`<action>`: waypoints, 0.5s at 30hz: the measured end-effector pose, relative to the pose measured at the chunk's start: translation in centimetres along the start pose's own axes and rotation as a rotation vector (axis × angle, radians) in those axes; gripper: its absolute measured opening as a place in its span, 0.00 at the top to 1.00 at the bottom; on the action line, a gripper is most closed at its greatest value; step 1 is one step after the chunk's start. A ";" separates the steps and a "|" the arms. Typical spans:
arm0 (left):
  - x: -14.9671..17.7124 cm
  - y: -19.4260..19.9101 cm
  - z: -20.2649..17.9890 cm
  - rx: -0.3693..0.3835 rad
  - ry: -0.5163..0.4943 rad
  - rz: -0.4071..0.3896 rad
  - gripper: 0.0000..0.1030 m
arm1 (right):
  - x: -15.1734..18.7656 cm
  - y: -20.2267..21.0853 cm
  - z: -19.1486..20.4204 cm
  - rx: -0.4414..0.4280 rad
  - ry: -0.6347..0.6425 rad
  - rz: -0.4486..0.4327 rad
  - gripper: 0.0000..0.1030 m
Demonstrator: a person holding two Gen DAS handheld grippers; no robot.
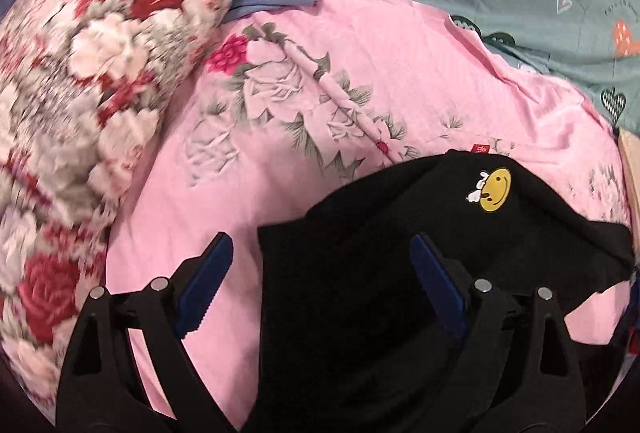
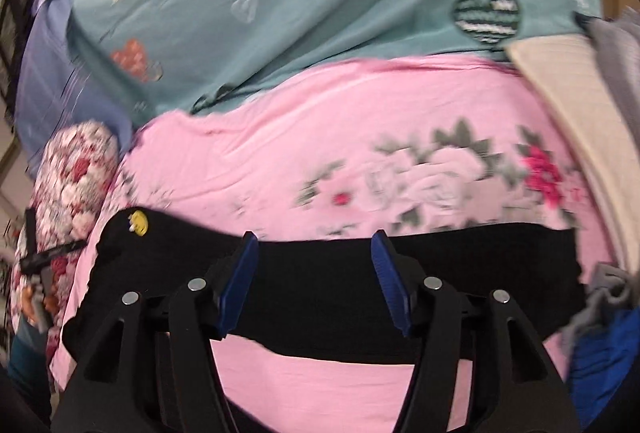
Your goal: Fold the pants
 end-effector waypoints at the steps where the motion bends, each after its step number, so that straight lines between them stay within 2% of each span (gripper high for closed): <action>1: -0.3 -0.3 -0.3 -0.016 -0.027 -0.011 0.11 | 0.3 -0.5 0.9 -0.012 0.020 0.014 0.42; 6: -1.0 -1.4 -1.9 -0.070 -0.171 -0.063 0.11 | 1.4 -3.7 5.2 -0.053 0.133 0.086 0.42; 15: -2.3 -3.3 -3.9 -0.096 -0.287 -0.090 0.11 | 2.5 -7.5 6.7 -0.095 0.160 0.178 0.42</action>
Point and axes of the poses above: each gripper's, at about its wrist camera, not at the fingertips, and y roughly against the way its jaws point, z to its left, x to its underside, the point moved 6 cm from there along -y, roughly the way its jaws point, and after that the axes turned 7 degrees about -x, right-handed, at the moved point
